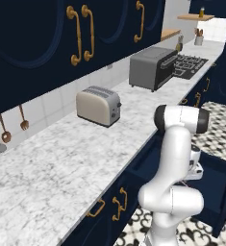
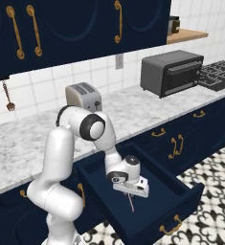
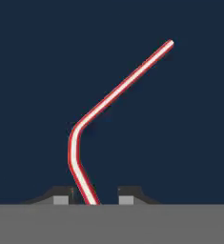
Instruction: Take a straw from the drawer in front and place it inside the glass cup on the dining counter.
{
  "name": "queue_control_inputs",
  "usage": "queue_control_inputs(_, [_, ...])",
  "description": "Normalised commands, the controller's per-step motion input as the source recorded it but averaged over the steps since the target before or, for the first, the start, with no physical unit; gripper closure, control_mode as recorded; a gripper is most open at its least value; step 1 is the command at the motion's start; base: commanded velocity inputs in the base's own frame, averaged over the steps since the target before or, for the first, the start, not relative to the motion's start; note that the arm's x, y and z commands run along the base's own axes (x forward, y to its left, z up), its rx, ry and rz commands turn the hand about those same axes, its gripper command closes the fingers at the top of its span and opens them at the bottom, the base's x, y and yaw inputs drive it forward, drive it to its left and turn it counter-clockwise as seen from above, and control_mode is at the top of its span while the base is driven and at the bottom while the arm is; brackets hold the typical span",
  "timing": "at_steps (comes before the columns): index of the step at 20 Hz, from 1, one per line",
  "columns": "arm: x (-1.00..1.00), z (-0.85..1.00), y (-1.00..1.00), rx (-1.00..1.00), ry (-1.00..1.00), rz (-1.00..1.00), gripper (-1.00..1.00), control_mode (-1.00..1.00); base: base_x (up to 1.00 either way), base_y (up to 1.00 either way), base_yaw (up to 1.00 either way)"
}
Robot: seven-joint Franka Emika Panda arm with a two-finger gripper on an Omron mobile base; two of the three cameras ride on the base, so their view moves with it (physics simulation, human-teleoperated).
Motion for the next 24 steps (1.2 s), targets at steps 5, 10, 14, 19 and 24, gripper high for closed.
queue_control_inputs(5, [0.0, 0.04, -0.13, 0.05, 0.0, 0.0, 1.0, -1.0, 0.0, 0.0, 0.0])
queue_control_inputs(10, [0.0, -0.13, 0.0, 0.01, 0.0, 0.0, 1.0, -1.0, 0.0, 0.0, 0.0])
queue_control_inputs(14, [0.0, -0.84, -0.01, 0.0, 0.01, 0.0, 1.0, -1.0, 0.0, 0.0, 0.0])
queue_control_inputs(19, [0.0, -1.0, -0.09, 0.0, -0.05, 0.0, 1.0, -1.0, 0.0, 0.0, 0.0])
queue_control_inputs(24, [-0.04, -0.21, -0.09, 0.0, -0.08, 0.0, 1.0, -1.0, 0.0, 0.0, 0.0])
